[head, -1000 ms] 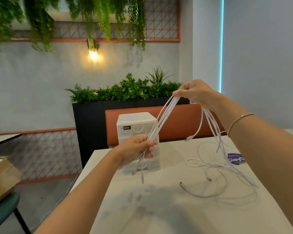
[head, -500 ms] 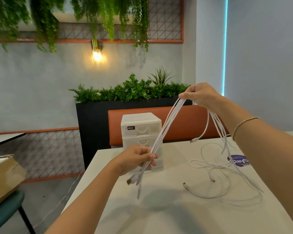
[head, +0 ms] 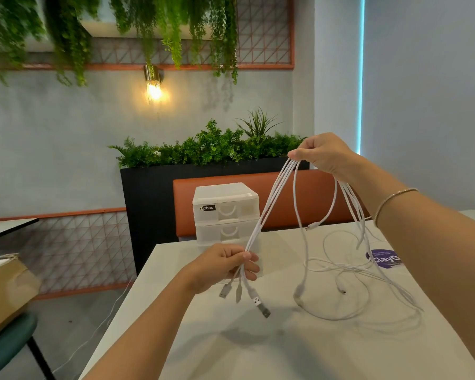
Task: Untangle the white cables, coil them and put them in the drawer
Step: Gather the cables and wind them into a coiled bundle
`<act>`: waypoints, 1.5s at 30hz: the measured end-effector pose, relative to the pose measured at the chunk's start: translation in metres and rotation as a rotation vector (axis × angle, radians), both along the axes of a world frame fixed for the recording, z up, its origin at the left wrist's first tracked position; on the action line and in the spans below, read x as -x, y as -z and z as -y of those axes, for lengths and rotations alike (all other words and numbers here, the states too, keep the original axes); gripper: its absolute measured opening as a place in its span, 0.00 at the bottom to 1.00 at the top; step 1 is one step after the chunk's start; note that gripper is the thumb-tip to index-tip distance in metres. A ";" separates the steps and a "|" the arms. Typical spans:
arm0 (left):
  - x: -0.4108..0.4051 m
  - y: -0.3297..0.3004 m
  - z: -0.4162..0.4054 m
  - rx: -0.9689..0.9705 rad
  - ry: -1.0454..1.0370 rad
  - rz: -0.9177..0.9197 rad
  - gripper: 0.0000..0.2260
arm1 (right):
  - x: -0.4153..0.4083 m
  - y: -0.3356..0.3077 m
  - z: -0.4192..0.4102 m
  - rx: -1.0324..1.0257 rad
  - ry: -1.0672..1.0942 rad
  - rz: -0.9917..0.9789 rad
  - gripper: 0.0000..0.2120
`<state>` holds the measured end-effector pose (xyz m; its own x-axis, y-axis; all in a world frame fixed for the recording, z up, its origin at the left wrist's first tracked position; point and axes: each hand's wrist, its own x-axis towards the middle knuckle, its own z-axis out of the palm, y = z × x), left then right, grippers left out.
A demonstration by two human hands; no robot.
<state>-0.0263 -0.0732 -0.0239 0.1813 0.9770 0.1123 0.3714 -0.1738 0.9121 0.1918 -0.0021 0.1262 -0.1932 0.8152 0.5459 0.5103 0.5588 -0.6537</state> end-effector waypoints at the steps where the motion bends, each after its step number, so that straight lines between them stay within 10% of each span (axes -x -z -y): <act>1: 0.000 0.001 0.000 -0.010 0.006 -0.007 0.08 | 0.000 0.000 0.000 -0.001 -0.001 0.002 0.09; 22: 0.002 0.007 -0.008 -0.080 -0.082 -0.145 0.01 | 0.007 -0.003 0.005 0.007 -0.030 0.001 0.09; 38: 0.006 0.020 -0.011 0.054 -0.124 0.108 0.03 | 0.012 -0.001 0.004 0.017 -0.085 -0.016 0.09; 45: -0.008 -0.050 -0.015 -0.121 -0.050 -0.059 0.17 | 0.015 -0.001 0.007 0.031 -0.152 -0.034 0.08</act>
